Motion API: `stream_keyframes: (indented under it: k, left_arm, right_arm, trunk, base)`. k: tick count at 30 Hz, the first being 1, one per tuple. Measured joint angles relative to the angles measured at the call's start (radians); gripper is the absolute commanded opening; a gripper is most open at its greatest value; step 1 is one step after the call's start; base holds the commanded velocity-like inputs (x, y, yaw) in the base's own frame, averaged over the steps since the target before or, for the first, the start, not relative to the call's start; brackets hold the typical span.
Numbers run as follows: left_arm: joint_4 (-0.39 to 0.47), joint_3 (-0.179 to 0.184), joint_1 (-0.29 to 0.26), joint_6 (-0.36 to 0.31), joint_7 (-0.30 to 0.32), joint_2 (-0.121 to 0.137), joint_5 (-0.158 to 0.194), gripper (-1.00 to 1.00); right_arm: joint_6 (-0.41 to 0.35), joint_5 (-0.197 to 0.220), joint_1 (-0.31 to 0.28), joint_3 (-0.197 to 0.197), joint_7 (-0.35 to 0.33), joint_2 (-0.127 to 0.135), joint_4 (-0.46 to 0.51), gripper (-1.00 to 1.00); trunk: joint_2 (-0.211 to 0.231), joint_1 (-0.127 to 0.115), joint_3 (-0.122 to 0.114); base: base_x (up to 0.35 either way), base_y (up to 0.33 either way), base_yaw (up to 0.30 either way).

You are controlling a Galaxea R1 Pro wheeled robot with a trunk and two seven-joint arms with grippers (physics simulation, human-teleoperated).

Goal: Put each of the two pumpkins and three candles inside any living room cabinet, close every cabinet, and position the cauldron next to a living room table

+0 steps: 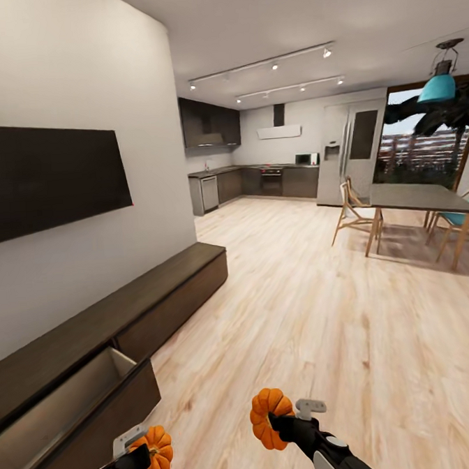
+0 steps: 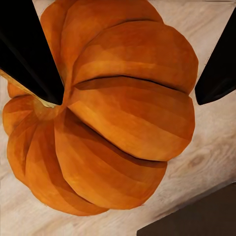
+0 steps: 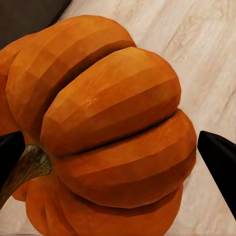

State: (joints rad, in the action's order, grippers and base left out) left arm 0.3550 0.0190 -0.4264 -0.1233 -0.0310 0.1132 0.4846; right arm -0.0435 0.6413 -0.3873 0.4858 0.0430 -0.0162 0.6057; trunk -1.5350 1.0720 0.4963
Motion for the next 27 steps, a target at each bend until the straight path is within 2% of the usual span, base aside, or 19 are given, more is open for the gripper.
stream_keyframes:
  k: [16,27]
  left_arm:
    - [0.000,-0.001,0.000,0.000,0.000,0.000,0.001,-1.00]
    - [0.000,-0.001,0.000,0.000,0.000,0.000,0.004,-1.00]
  right_arm:
    - [0.000,0.000,0.000,0.000,-0.001,0.000,0.000,-1.00]
    - [0.001,-0.002,0.000,0.000,-0.011,0.000,0.002,-1.00]
  trunk:
    - [0.000,0.000,0.000]
    - [0.000,0.000,-0.001]
  base:
    - [-0.038,0.020,0.291]
    - [-0.044,0.042,0.057]
